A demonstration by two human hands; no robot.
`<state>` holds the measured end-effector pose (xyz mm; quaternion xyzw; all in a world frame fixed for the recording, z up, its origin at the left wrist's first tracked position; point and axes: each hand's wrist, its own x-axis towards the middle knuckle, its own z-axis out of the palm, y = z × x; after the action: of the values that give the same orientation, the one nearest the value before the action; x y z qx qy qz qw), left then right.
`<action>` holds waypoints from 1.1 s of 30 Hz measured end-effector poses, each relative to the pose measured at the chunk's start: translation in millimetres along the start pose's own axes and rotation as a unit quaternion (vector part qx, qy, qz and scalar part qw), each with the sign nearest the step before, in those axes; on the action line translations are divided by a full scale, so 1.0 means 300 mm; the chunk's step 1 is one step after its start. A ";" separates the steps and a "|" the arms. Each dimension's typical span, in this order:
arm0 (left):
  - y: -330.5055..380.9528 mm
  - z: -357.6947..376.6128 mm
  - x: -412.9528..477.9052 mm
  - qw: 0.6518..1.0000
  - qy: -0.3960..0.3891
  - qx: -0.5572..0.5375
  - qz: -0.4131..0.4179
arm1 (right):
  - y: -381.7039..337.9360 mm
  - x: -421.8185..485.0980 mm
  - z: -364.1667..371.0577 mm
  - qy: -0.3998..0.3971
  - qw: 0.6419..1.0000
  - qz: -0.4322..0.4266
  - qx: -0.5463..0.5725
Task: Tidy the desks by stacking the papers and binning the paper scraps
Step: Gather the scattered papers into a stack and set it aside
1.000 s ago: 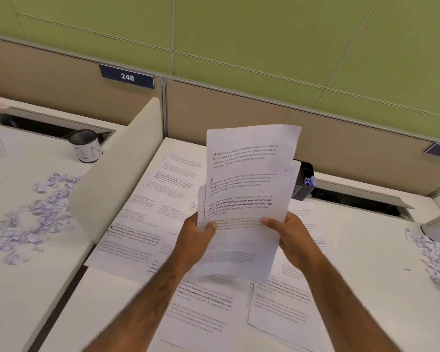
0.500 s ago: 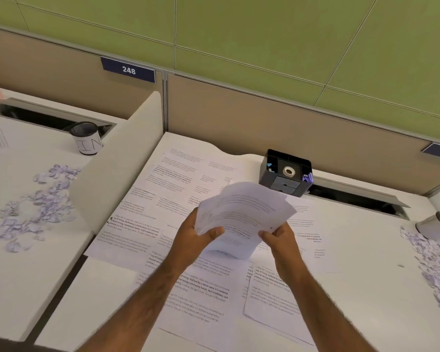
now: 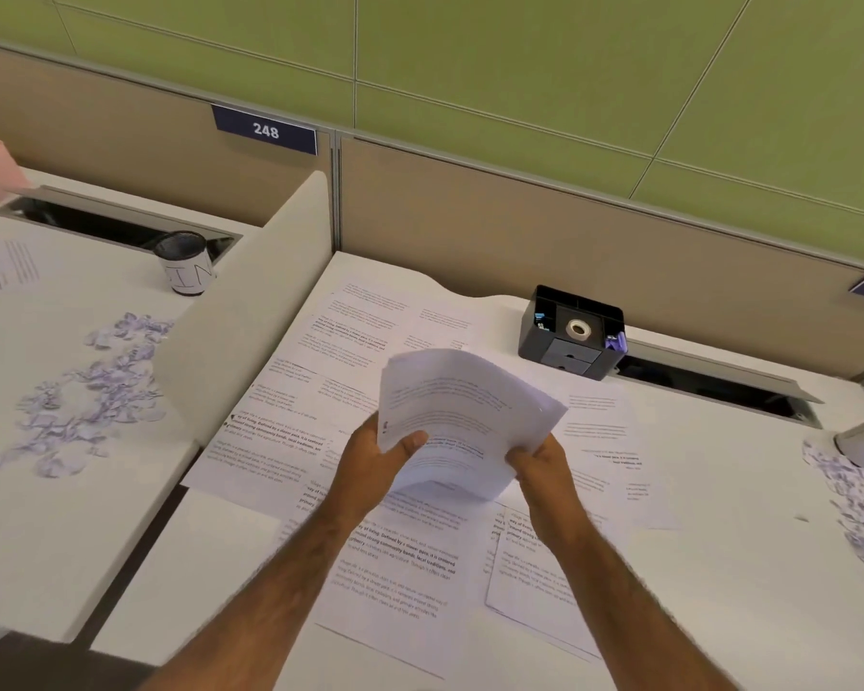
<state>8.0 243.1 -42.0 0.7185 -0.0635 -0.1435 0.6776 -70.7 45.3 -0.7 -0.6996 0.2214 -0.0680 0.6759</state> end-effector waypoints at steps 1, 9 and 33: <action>-0.002 0.006 -0.001 1.000 0.001 -0.002 -0.011 | 0.000 -0.006 0.006 0.007 1.000 0.009 -0.001; -0.017 -0.018 -0.016 1.000 -0.010 -0.012 -0.027 | 0.033 -0.028 0.000 0.017 0.999 0.028 0.001; -0.251 -0.107 -0.081 0.860 0.047 0.488 -0.141 | 0.278 -0.040 -0.193 0.088 0.992 0.093 -0.005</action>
<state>-13.5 286.3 -112.4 0.9644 0.0085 -0.1540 0.2147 -122.6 -1.9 -75.1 -0.6704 0.3443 -0.0646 0.6541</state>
